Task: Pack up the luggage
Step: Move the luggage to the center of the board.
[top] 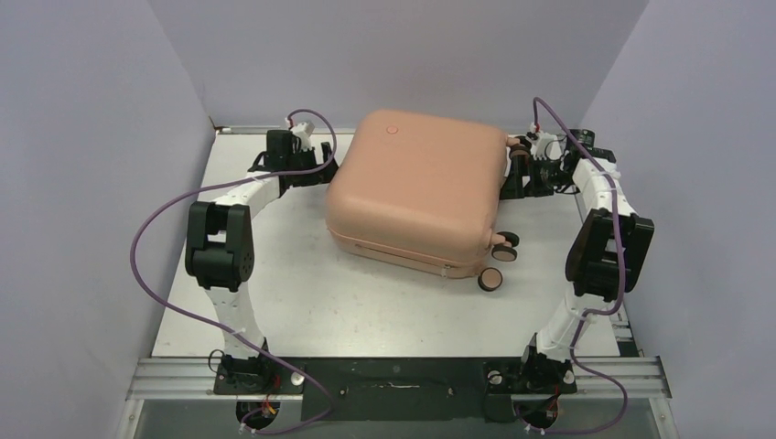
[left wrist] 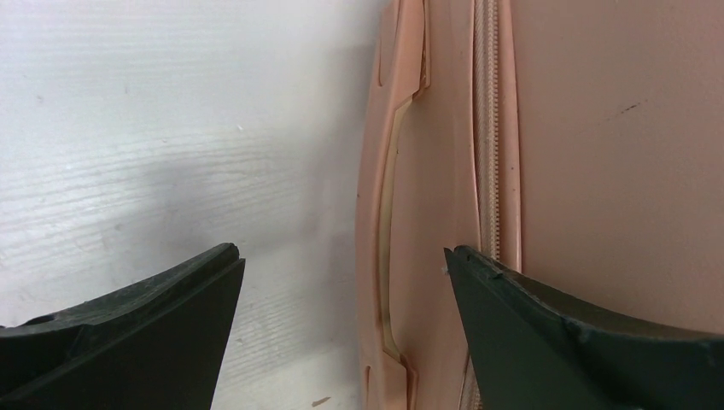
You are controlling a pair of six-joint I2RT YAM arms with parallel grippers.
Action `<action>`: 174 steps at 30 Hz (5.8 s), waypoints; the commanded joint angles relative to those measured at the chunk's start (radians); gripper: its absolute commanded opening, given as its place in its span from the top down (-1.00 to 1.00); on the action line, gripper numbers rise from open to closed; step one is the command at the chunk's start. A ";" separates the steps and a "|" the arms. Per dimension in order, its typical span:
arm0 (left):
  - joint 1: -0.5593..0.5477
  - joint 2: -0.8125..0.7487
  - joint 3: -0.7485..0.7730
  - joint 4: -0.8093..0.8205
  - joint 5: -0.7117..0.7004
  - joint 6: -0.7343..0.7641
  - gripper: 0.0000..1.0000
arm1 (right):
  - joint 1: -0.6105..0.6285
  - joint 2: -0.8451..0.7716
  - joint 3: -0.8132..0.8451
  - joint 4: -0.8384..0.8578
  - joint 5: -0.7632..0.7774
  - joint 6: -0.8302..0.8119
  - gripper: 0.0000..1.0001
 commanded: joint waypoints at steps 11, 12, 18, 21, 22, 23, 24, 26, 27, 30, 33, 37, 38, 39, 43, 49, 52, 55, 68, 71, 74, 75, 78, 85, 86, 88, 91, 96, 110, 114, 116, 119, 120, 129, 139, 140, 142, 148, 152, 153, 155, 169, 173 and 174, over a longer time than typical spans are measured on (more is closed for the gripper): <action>-0.108 -0.221 -0.019 0.436 0.527 -0.437 -0.92 | 0.130 -0.023 0.099 0.071 -0.332 0.098 -0.79; -0.108 -0.220 -0.009 0.435 0.529 -0.444 -0.92 | 0.134 -0.023 0.100 0.072 -0.333 0.097 -0.79; -0.131 -0.231 -0.007 0.439 0.539 -0.463 -0.92 | 0.143 -0.027 0.117 0.049 -0.350 0.073 -0.79; -0.118 -0.229 -0.026 0.464 0.533 -0.509 -0.92 | 0.133 -0.032 0.120 0.018 -0.323 0.029 -0.79; -0.101 -0.226 -0.043 0.511 0.536 -0.556 -0.92 | 0.123 -0.034 0.117 0.010 -0.322 0.019 -0.79; -0.079 -0.221 -0.059 0.573 0.540 -0.614 -0.93 | 0.110 -0.036 0.113 0.006 -0.322 0.017 -0.79; -0.054 -0.220 -0.078 0.638 0.544 -0.663 -0.93 | 0.092 -0.037 0.109 0.000 -0.325 0.010 -0.79; 0.002 -0.230 -0.099 0.686 0.528 -0.699 -0.93 | 0.054 -0.037 0.121 -0.032 -0.321 -0.013 -0.79; 0.026 -0.241 -0.101 0.677 0.515 -0.693 -0.92 | 0.035 -0.034 0.132 -0.049 -0.315 -0.023 -0.79; 0.083 -0.286 -0.029 0.387 0.416 -0.508 -0.92 | -0.002 -0.030 0.162 -0.094 -0.292 -0.052 -0.79; 0.100 -0.305 0.062 0.081 0.291 -0.290 -0.93 | -0.005 -0.040 0.162 -0.093 -0.245 -0.065 -0.79; 0.135 -0.245 0.046 0.095 0.411 -0.361 -0.92 | -0.008 -0.063 0.124 -0.089 -0.208 -0.104 -0.79; 0.135 -0.229 0.038 0.096 0.421 -0.370 -0.92 | -0.012 -0.074 0.104 -0.090 -0.201 -0.127 -0.79; 0.135 -0.217 0.026 0.113 0.431 -0.385 -0.92 | -0.020 -0.088 0.080 -0.090 -0.200 -0.153 -0.79; 0.178 -0.168 -0.002 0.175 0.473 -0.460 -0.92 | -0.045 -0.145 0.013 -0.121 -0.216 -0.265 -0.79; 0.222 -0.133 0.016 0.137 0.432 -0.459 -0.92 | -0.048 -0.183 -0.020 -0.209 -0.213 -0.352 -0.79; 0.222 -0.100 0.042 0.081 0.442 -0.443 -0.92 | -0.064 -0.196 -0.046 -0.240 -0.166 -0.396 -0.79; 0.219 -0.039 0.051 0.088 0.494 -0.470 -0.93 | -0.101 -0.212 -0.072 -0.257 -0.141 -0.417 -0.79; 0.161 0.055 -0.045 0.463 0.700 -0.801 -0.92 | -0.111 -0.178 -0.061 -0.248 -0.201 -0.406 -0.79; 0.149 0.054 -0.120 0.720 0.735 -1.018 -0.92 | -0.084 -0.161 -0.052 -0.242 -0.215 -0.393 -0.79; 0.122 0.080 -0.186 1.059 0.752 -1.288 -0.92 | -0.027 -0.148 -0.048 -0.227 -0.225 -0.385 -0.79; 0.116 0.092 -0.195 1.148 0.753 -1.363 -0.92 | -0.001 -0.143 -0.044 -0.219 -0.229 -0.376 -0.79; 0.110 0.146 -0.193 1.390 0.750 -1.560 -0.92 | 0.048 -0.109 -0.007 -0.206 -0.280 -0.350 -0.79; 0.105 0.150 -0.154 1.577 0.712 -1.705 -0.92 | 0.077 -0.017 0.102 -0.206 -0.427 -0.302 -0.79; 0.101 0.135 -0.150 1.553 0.710 -1.687 -0.92 | 0.083 -0.015 0.108 -0.202 -0.437 -0.300 -0.79; 0.087 0.110 -0.144 1.500 0.710 -1.649 -0.92 | 0.093 -0.021 0.116 -0.173 -0.449 -0.270 -0.79; 0.060 0.101 -0.146 1.464 0.704 -1.609 -0.93 | 0.097 -0.030 0.123 -0.112 -0.461 -0.213 -0.79; 0.038 0.126 -0.148 1.520 0.692 -1.635 -0.92 | 0.105 -0.081 0.031 0.152 -0.456 0.000 -0.79; 0.108 -0.207 -0.060 0.373 0.499 -0.509 -0.92 | 0.109 -0.455 -0.109 -0.271 0.009 -0.472 -0.79; 0.107 -0.279 -0.055 0.267 0.434 -0.411 -0.92 | -0.018 -0.507 -0.079 -0.509 -0.024 -0.659 -0.79; 0.104 -0.324 -0.061 0.229 0.398 -0.358 -0.92 | -0.057 -0.536 -0.081 -0.566 0.003 -0.682 -0.79; 0.091 -0.398 -0.075 0.150 0.330 -0.259 -0.92 | 0.008 -0.633 -0.180 -0.568 0.081 -0.716 -0.79; 0.081 -0.418 -0.073 0.119 0.306 -0.218 -0.93 | 0.057 -0.657 -0.212 -0.566 0.104 -0.716 -0.79; 0.033 -0.490 -0.044 -0.125 0.179 0.000 -0.92 | 0.329 -0.784 -0.439 -0.134 0.319 -0.340 -0.79; -0.001 -0.494 -0.055 -0.199 0.096 0.096 -0.92 | 0.513 -0.734 -0.589 0.342 0.646 -0.129 -0.79; 0.000 -0.494 -0.056 -0.199 0.091 0.097 -0.93 | 0.513 -0.711 -0.576 0.361 0.642 -0.125 -0.79; -0.001 -0.495 -0.059 -0.198 0.080 0.098 -0.93 | 0.513 -0.661 -0.544 0.397 0.634 -0.111 -0.79; -0.001 -0.488 -0.064 -0.193 0.059 0.098 -0.92 | 0.513 -0.535 -0.496 0.519 0.641 -0.094 -0.79; -0.001 -0.489 -0.067 -0.193 0.051 0.099 -0.92 | 0.509 -0.508 -0.489 0.554 0.638 -0.098 -0.79; -0.001 -0.487 -0.070 -0.189 0.051 0.099 -0.93 | 0.508 -0.506 -0.493 0.580 0.652 -0.097 -0.79; -0.001 -0.482 -0.074 -0.183 0.050 0.096 -0.92 | 0.495 -0.492 -0.482 0.598 0.679 -0.098 -0.79; -0.004 -0.534 -0.145 -0.099 0.067 0.059 -0.92 | 0.314 -0.741 -0.578 0.177 0.507 -0.261 -0.79; 0.014 -0.556 -0.165 -0.059 0.067 0.040 -0.92 | 0.323 -0.858 -0.658 0.036 0.353 -0.425 -0.79; 0.023 -0.561 -0.168 -0.048 0.075 0.031 -0.92 | 0.334 -0.878 -0.667 0.026 0.312 -0.445 -0.79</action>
